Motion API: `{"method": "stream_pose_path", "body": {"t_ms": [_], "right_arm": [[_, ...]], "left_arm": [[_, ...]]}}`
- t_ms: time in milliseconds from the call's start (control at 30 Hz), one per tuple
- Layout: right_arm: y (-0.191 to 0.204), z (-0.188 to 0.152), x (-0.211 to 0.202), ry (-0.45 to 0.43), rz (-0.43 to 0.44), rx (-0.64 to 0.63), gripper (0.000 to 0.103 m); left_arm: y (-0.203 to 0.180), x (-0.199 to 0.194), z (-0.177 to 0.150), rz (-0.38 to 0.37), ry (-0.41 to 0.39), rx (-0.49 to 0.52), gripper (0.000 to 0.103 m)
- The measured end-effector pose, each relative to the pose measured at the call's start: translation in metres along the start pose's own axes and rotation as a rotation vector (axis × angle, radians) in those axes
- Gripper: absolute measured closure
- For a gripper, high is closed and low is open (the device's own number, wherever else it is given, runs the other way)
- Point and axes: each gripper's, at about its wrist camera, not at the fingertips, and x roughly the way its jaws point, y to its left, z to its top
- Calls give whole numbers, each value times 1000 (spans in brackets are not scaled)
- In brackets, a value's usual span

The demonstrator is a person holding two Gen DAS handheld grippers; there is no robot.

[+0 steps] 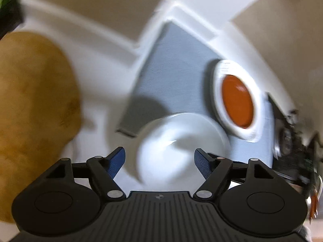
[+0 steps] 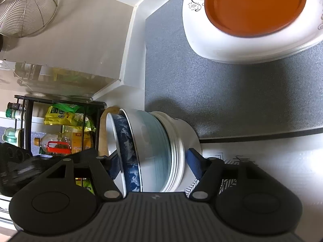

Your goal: Organize plates and bowls

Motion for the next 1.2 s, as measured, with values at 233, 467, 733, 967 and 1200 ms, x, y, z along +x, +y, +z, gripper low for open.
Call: {"method": "stream_pose_path", "body": {"t_ms": [233,467,733,967,1200], "right_arm": [[5,2,-1,-6,-19,-21,30],[21,16,-15,-92,-36,-91,33],[-12,22,-2,-52,31,65,34],[-21,14,2,-13,60,118,33],[-17,6,6,4,34,80,37]], "left_arm": [[23,56,-5,-11,141,-90,38],[21,58,2,-45,133,-87,40],[32,62,3,-133,150,-170,35],[45,56,1,-144,134,-187,39],[36,50,-5,-115,119,-101,53]]}}
